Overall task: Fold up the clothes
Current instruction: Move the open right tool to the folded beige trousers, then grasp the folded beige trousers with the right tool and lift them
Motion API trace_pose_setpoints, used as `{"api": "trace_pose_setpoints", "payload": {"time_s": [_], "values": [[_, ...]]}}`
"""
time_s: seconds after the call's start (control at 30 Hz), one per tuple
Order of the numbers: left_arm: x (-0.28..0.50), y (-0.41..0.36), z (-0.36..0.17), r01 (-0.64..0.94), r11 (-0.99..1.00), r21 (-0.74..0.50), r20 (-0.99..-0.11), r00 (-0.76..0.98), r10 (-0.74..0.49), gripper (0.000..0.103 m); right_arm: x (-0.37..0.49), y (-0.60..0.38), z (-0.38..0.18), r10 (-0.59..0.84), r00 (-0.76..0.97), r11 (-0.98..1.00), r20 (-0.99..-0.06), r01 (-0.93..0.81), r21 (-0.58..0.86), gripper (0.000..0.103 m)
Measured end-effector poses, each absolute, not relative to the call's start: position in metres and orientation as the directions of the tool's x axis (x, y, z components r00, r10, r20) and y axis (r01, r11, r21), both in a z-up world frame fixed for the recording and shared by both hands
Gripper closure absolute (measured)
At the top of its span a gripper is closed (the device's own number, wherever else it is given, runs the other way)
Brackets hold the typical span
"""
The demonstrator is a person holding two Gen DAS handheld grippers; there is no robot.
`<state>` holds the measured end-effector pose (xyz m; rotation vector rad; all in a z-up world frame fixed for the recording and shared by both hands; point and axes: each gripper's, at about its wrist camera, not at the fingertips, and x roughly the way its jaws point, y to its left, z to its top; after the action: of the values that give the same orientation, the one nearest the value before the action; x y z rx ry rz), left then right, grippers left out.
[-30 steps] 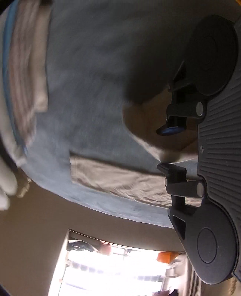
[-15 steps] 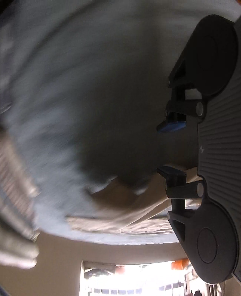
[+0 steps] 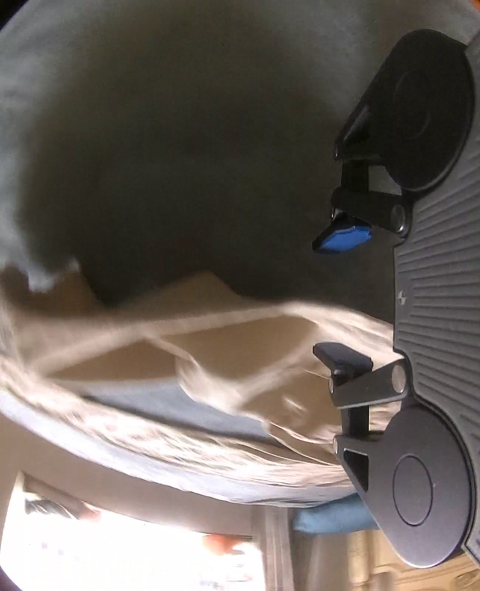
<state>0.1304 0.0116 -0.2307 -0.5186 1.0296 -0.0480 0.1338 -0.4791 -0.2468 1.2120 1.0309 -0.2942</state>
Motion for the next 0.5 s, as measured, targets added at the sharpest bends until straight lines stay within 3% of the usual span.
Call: {"api": "trace_pose_setpoints", "payload": {"time_s": [0.13, 0.43, 0.5], "values": [[0.136, 0.024, -0.231, -0.278, 0.835, -0.475, -0.792, 0.55, -0.267, 0.051, 0.133, -0.483, -0.256, 0.317, 0.57, 0.365, -0.758, 0.665, 0.652, 0.078], [0.162, 0.052, -0.235, -0.448, 0.746, -0.492, -0.789, 0.591, -0.166, 0.051, 0.137, -0.486, -0.264, 0.304, 0.578, 0.363, -0.758, 0.665, 0.653, 0.08], [0.164, 0.054, -0.236, -0.453, 0.742, -0.494, -0.788, 0.594, -0.162, 0.051, 0.136, -0.486, -0.264, 0.29, 0.568, 0.377, -0.77, 0.672, 0.637, 0.102]]}}
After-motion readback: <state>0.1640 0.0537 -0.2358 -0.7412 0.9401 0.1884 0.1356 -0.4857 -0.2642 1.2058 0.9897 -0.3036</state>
